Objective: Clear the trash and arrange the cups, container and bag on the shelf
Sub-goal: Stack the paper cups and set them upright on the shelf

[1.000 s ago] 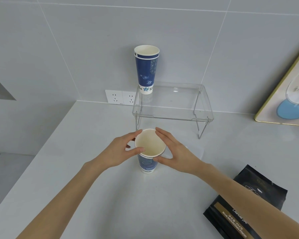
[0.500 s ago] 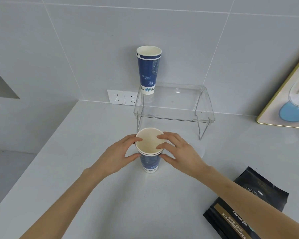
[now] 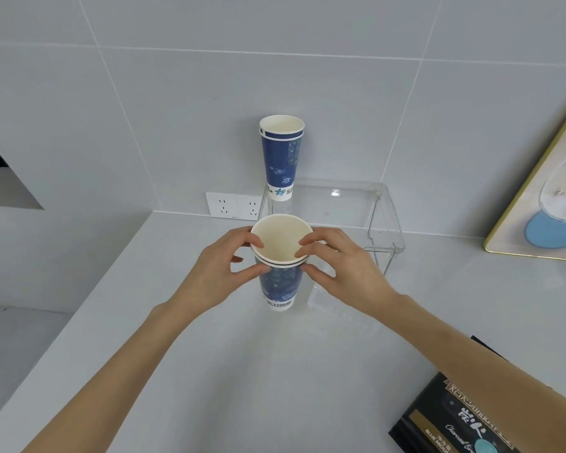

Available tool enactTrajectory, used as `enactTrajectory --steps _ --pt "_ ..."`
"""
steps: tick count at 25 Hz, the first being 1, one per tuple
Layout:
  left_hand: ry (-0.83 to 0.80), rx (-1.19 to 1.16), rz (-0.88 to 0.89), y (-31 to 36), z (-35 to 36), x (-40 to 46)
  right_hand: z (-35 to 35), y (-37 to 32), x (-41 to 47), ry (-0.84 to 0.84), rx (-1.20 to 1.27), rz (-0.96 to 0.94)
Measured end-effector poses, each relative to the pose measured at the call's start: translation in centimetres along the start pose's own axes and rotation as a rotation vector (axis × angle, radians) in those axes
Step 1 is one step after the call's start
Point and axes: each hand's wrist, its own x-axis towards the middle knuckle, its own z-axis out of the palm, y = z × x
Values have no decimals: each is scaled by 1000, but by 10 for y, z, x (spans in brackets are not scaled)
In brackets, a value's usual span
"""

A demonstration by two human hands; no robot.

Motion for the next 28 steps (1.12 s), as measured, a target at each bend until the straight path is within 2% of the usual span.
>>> enactTrajectory --steps 9,17,28 --pt "110 -45 46 27 -24 65 -35 17 63 88 -19 -18" --pt "124 107 152 28 -8 131 -39 66 97 90 -18 116" --pt "64 127 153 16 35 191 -27 134 132 55 -10 302"
